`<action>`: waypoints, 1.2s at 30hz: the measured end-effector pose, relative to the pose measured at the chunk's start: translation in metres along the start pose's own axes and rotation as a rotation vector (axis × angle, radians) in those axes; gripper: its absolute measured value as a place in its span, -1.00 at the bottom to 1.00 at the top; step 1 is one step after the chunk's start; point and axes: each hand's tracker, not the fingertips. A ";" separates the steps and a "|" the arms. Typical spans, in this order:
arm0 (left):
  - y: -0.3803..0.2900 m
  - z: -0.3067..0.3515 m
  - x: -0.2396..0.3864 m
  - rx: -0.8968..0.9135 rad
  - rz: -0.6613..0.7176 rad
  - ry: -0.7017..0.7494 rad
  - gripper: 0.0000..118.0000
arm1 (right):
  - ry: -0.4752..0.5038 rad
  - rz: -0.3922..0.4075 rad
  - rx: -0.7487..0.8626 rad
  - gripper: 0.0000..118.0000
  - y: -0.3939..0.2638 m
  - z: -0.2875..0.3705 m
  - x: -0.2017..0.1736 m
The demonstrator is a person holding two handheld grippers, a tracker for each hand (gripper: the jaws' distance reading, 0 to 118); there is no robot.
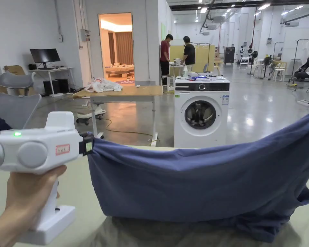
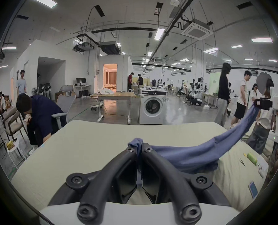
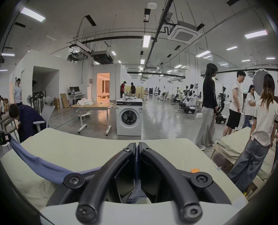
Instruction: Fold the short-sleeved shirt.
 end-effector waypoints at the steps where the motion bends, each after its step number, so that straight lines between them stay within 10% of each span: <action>1: -0.013 0.015 0.000 -0.001 0.001 -0.008 -1.00 | 0.026 -0.004 0.009 -0.98 -0.010 0.016 0.003; 14: -0.227 0.189 -0.007 -0.129 0.202 -0.111 -1.00 | 0.039 -0.157 -0.173 -0.98 -0.240 0.243 0.015; 28: -0.359 0.217 -0.021 -0.379 0.273 -0.042 -1.00 | -0.039 -0.258 -0.467 -0.97 -0.389 0.294 0.016; 29: -0.361 0.214 -0.022 -0.393 0.261 -0.048 -0.96 | -0.035 -0.264 -0.474 -0.93 -0.392 0.291 0.016; 33: -0.362 0.210 -0.026 -0.435 0.241 -0.004 0.28 | -0.074 -0.240 -0.516 0.28 -0.400 0.288 0.016; 36: -0.350 0.221 -0.033 -0.381 0.338 0.052 0.34 | -0.111 -0.237 -0.498 0.27 -0.393 0.294 0.021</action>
